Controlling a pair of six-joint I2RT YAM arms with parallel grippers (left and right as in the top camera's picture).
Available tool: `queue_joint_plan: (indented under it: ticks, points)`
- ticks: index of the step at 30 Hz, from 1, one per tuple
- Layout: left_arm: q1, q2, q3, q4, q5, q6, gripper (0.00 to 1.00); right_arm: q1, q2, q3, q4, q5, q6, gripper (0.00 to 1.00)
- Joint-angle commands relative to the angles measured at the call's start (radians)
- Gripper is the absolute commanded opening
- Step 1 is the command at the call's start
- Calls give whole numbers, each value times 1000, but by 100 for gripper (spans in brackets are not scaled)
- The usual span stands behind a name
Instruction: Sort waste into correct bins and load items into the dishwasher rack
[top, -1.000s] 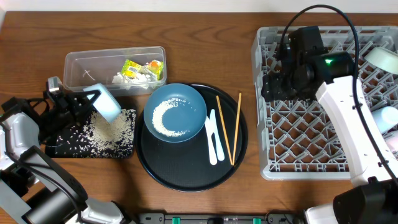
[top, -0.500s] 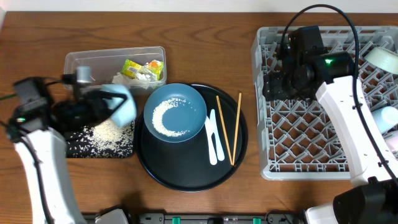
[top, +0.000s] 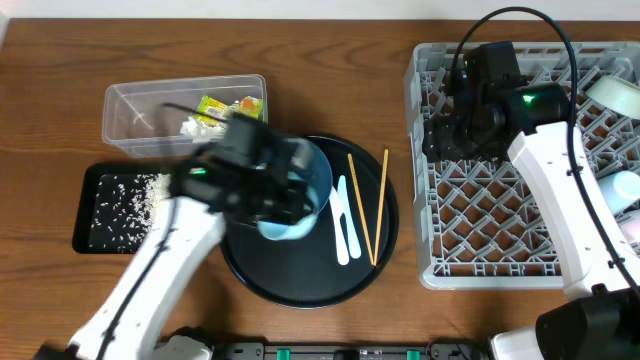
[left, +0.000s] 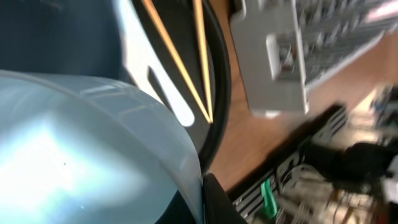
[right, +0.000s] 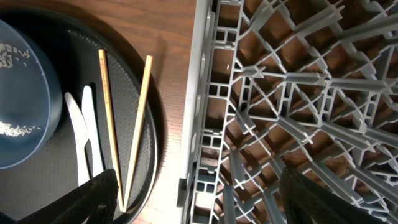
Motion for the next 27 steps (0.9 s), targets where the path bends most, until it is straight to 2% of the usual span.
queue_joint_plan:
  ticks: [1,4,8,12,17,18,22,25,27]
  points:
    - [-117,83,16,25,-73,-62,6,6,-11,5,0,11,8,80]
    - [-210,175,16,51,-135,-119,6,6,-11,5,-1,11,8,80]
    - [-288,260,16,91,-137,-125,6,6,-11,5,-1,11,8,80]
    - [-334,315,16,122,-203,-137,6,6,-11,5,-1,11,8,80]
    - [-340,330,16,135,-214,-139,6,6,-11,5,-1,11,8,80]
    - [-339,329,16,138,-222,-138,9,6,-11,5,-1,11,8,80]
    - [-335,322,27,138,-239,-138,38,6,-11,5,-1,11,8,82]
    - [-319,298,40,134,-240,-130,48,6,-11,5,-1,11,8,84]
    - [-298,269,53,124,-240,-127,51,6,-11,5,-4,10,8,87]
